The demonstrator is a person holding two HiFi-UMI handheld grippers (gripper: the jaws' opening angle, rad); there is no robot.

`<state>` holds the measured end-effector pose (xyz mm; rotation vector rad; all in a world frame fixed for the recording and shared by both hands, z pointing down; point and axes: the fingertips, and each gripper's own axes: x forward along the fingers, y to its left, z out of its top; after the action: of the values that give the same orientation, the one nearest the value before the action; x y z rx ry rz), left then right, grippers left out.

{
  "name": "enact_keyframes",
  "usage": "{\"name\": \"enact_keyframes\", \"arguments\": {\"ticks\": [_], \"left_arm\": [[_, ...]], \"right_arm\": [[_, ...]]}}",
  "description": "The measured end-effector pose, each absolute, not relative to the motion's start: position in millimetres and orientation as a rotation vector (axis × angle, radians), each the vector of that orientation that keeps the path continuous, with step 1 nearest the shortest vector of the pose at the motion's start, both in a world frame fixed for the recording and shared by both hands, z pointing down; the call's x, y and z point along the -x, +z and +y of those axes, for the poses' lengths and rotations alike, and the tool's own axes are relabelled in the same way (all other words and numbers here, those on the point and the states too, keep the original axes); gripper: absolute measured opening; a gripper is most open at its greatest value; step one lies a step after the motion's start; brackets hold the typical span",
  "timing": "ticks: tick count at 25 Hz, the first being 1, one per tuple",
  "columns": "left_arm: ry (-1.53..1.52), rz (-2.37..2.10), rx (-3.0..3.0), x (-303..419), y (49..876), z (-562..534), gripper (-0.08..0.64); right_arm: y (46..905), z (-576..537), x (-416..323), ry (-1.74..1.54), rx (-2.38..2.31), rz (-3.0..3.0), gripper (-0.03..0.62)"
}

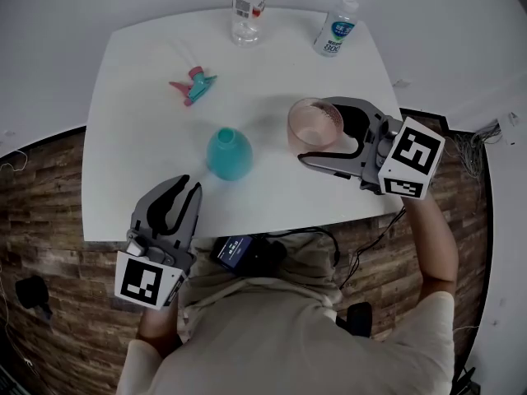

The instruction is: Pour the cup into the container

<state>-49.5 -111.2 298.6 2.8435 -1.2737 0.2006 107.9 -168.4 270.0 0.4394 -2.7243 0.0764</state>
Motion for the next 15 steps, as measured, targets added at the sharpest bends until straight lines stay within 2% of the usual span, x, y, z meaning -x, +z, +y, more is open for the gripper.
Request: {"name": "enact_keyframes", "arguments": {"ticks": [15], "left_arm": [[0.216, -1.216, -2.846, 48.2, 296.2, -114.9, 0.066]], "right_arm": [[250.3, -166.2, -88.9, 0.013, -0.462, -2.644, 0.365]]}}
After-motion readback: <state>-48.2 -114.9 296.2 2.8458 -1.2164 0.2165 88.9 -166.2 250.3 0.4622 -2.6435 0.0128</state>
